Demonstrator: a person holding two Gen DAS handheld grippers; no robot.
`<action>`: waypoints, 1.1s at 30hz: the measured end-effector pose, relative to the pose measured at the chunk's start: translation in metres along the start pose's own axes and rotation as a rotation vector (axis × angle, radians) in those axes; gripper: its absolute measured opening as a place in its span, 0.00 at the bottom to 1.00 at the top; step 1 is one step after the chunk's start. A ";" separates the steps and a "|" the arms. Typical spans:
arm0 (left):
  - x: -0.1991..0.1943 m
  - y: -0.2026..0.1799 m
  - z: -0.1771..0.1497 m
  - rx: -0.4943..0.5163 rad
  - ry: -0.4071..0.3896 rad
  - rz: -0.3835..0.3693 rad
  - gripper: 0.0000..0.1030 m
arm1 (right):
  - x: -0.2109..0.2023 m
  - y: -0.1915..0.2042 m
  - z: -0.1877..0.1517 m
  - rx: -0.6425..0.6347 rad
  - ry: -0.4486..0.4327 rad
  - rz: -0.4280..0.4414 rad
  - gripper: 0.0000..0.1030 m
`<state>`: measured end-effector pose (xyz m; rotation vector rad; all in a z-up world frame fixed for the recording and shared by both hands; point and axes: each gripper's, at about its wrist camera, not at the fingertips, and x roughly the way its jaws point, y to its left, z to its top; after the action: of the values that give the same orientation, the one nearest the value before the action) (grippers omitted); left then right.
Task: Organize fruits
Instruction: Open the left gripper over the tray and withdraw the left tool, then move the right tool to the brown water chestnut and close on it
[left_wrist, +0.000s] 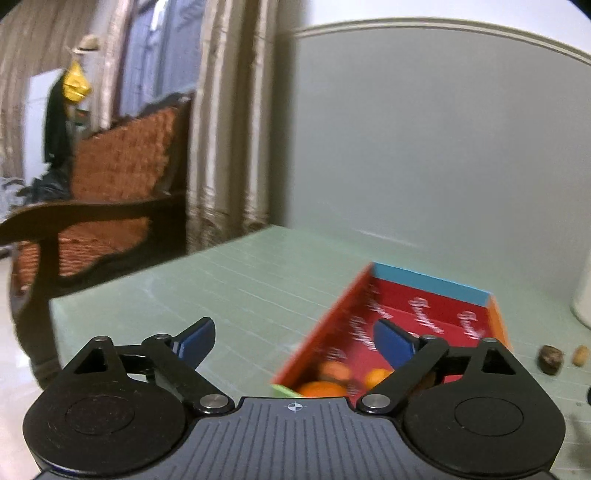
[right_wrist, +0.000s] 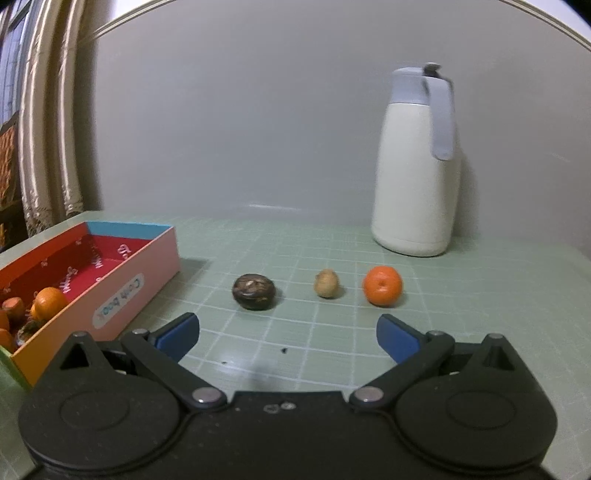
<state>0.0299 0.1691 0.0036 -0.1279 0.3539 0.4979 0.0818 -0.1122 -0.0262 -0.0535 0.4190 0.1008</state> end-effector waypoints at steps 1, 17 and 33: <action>0.001 0.004 -0.001 -0.002 0.001 0.011 0.90 | 0.001 0.002 0.001 -0.005 0.001 0.005 1.00; 0.007 0.082 -0.005 -0.185 -0.019 0.203 0.91 | 0.044 0.028 0.016 -0.020 0.086 0.102 0.99; 0.008 0.137 -0.008 -0.253 -0.059 0.340 0.97 | 0.113 0.035 0.031 0.016 0.219 0.064 0.64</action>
<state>-0.0327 0.2907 -0.0120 -0.3009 0.2543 0.8809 0.1931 -0.0655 -0.0450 -0.0354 0.6402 0.1556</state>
